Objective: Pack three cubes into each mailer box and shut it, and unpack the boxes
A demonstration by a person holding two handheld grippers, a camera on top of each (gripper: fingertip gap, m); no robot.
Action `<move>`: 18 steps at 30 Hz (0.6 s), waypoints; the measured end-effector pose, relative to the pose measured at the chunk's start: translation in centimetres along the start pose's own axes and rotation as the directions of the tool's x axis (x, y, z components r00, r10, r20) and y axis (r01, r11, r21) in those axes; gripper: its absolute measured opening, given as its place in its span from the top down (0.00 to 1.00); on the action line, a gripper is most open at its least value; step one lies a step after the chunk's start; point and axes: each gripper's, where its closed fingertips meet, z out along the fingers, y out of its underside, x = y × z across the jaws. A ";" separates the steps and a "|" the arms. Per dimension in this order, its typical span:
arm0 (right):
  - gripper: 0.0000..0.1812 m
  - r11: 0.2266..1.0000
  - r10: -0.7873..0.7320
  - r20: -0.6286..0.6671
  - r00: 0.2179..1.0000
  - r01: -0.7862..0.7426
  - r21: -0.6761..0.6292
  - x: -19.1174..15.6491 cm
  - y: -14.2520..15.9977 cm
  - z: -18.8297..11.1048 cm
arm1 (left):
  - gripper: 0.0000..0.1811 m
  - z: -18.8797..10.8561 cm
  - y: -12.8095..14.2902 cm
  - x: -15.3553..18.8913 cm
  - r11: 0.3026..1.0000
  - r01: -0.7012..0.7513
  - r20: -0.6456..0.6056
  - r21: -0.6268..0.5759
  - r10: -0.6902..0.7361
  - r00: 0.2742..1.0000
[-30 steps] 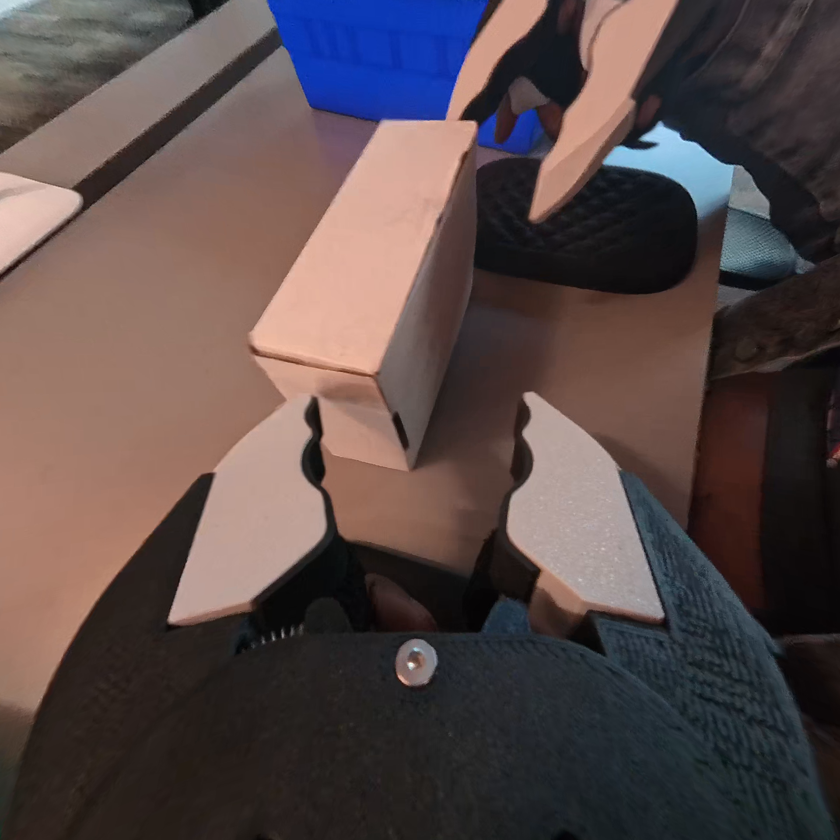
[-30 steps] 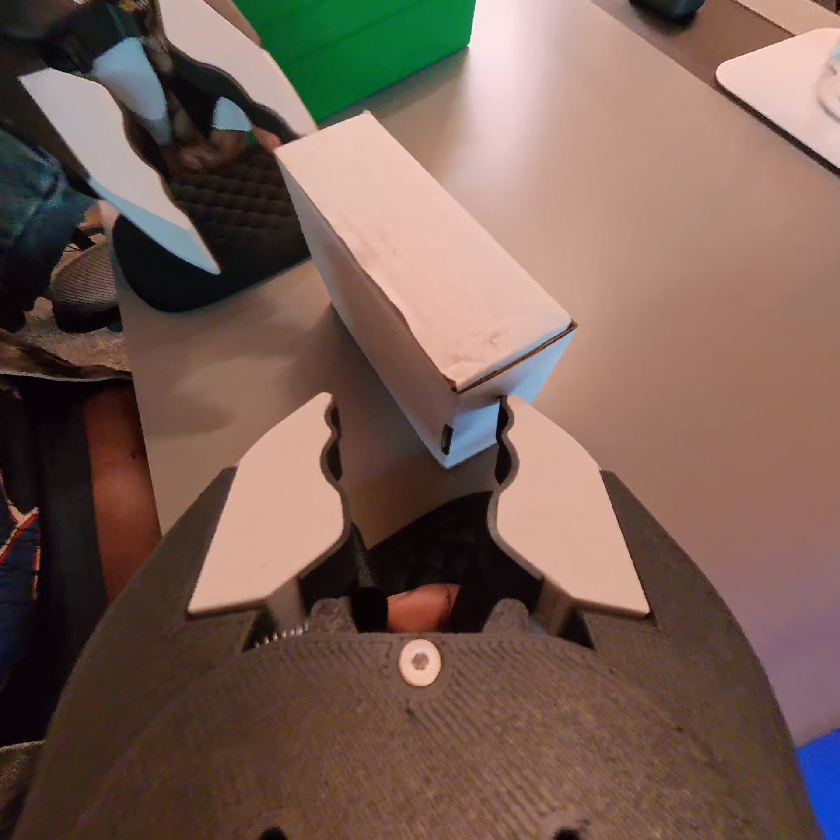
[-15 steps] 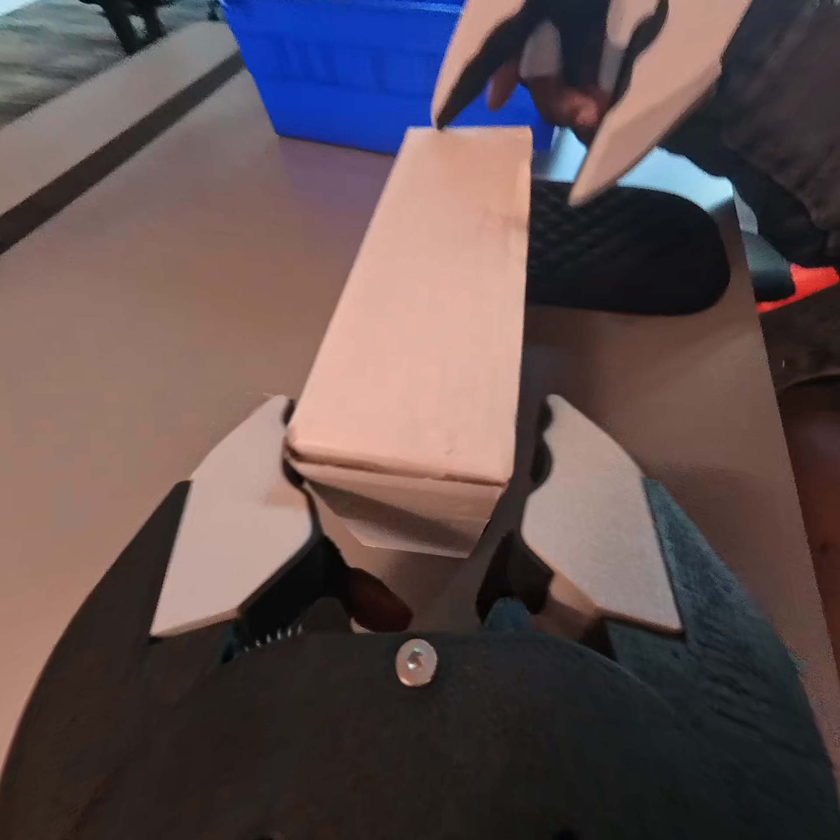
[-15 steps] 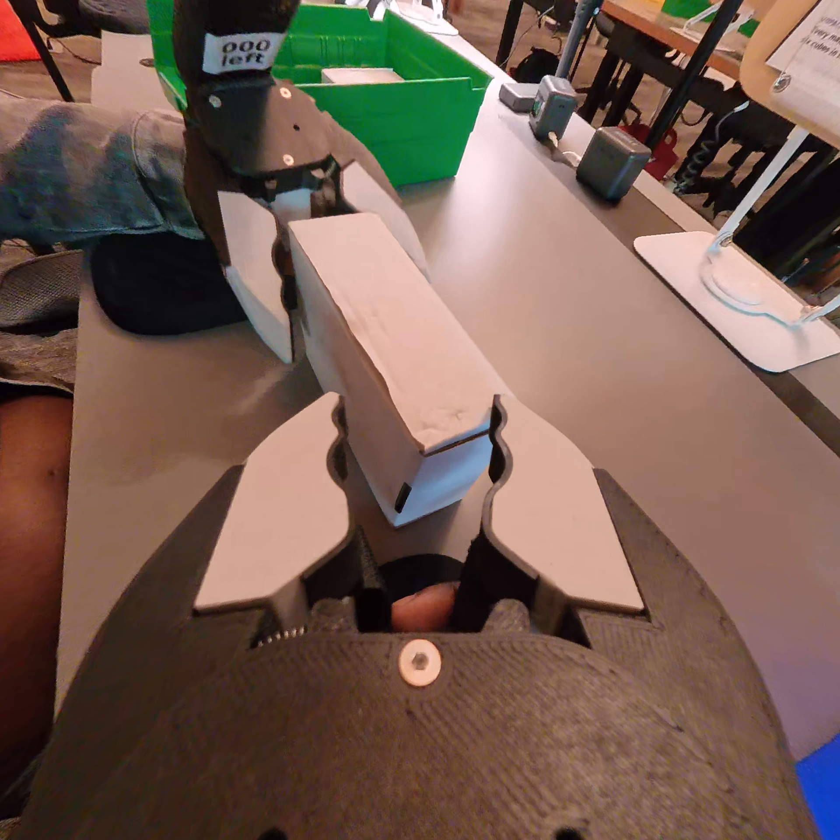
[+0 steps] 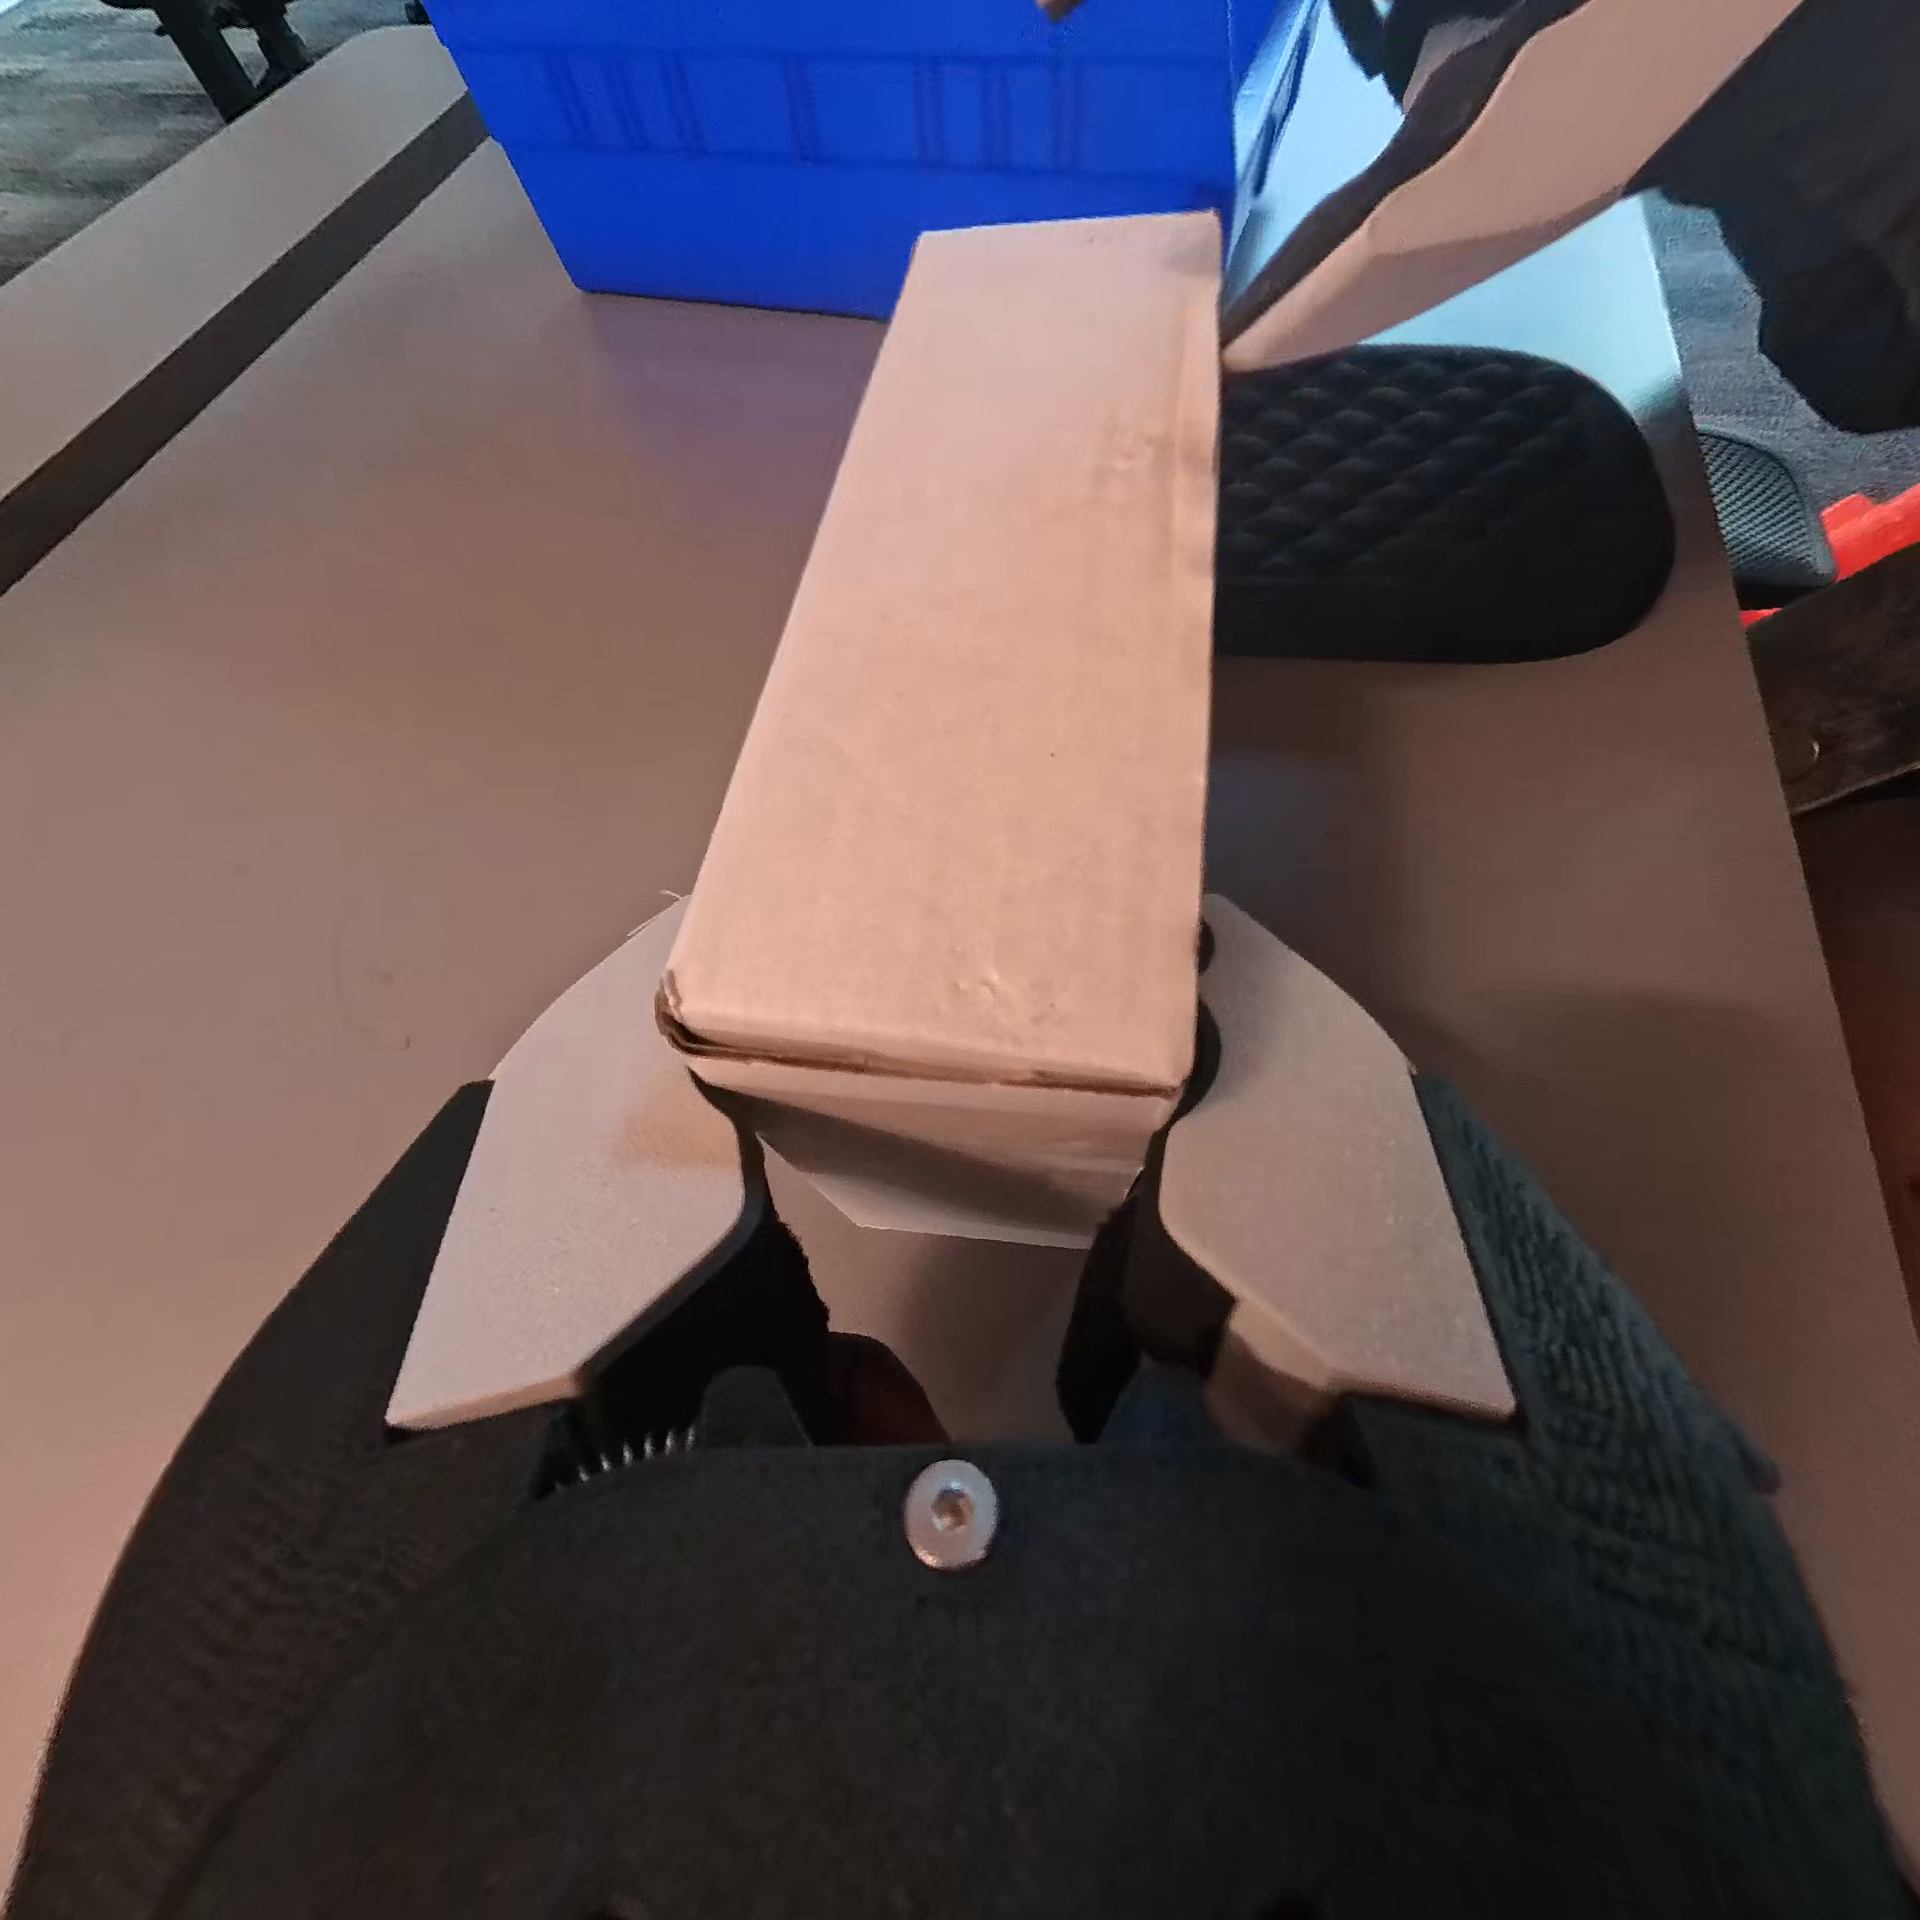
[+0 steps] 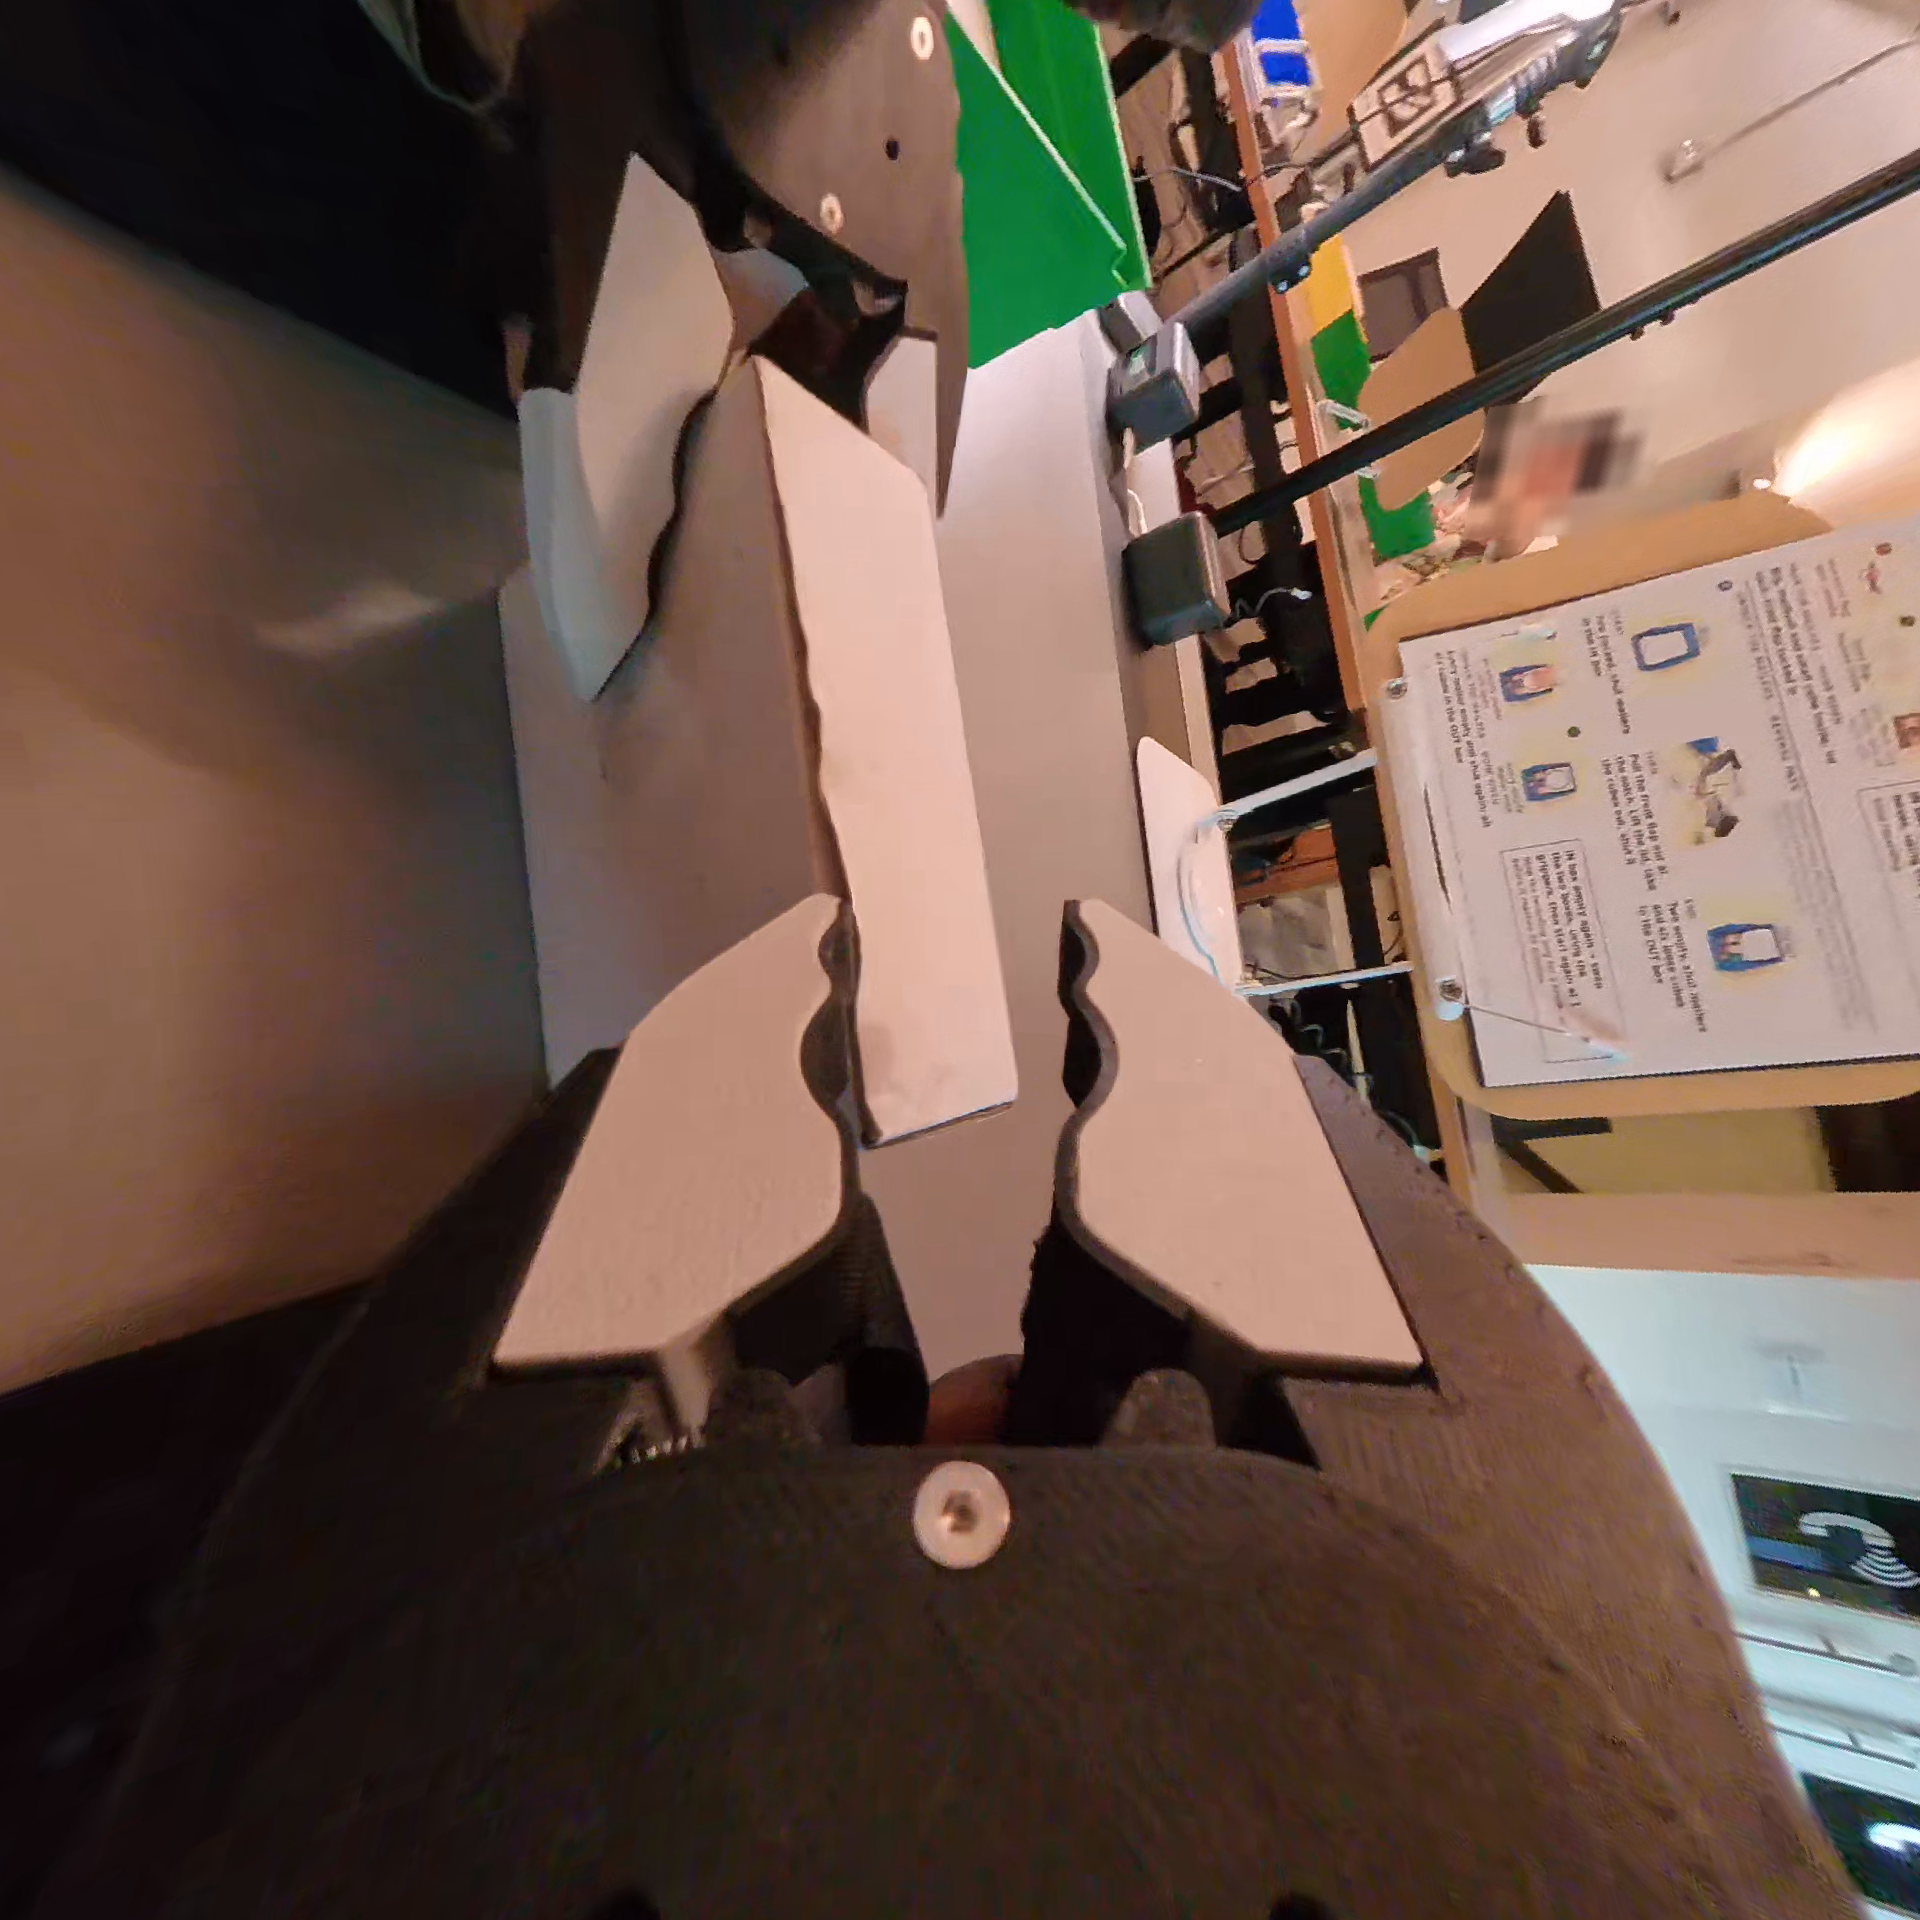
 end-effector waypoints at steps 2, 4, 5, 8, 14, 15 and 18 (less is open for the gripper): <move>0.78 0.999 -0.033 0.007 0.999 0.033 -0.014 0.0 -0.1 -0.1 | 0.55 0.0 0.0 0.1 1.000 -0.006 -0.007 -0.002 0.006 1.000; 0.79 0.993 -0.108 -0.001 0.994 0.107 -0.039 -0.1 -0.2 0.0 | 0.55 0.0 0.0 0.1 1.000 -0.010 -0.015 -0.001 0.010 1.000; 0.79 0.986 -0.161 -0.014 0.987 0.160 -0.054 -0.1 -0.4 0.1 | 0.55 0.0 0.0 0.1 1.000 -0.012 -0.020 0.000 0.012 1.000; 0.82 0.959 -0.274 -0.056 0.960 0.268 -0.094 -0.1 -1.0 0.8 | 0.56 0.0 0.0 0.2 1.000 -0.025 -0.036 -0.001 0.025 0.999; 0.81 0.947 -0.313 -0.093 0.945 0.302 -0.111 0.3 -2.1 2.3 | 0.57 0.0 0.0 0.3 0.999 -0.038 -0.051 -0.001 0.038 0.998; 0.86 0.942 -0.325 -0.073 0.943 0.316 -0.112 0.0 -2.2 2.7 | 0.57 0.0 0.0 0.3 0.999 -0.038 -0.052 -0.002 0.038 0.998; 0.99 0.929 -0.352 -0.016 0.936 0.348 -0.125 -0.6 -2.0 3.7 | 0.57 -0.1 0.1 0.2 1.000 -0.029 -0.050 -0.006 0.028 0.998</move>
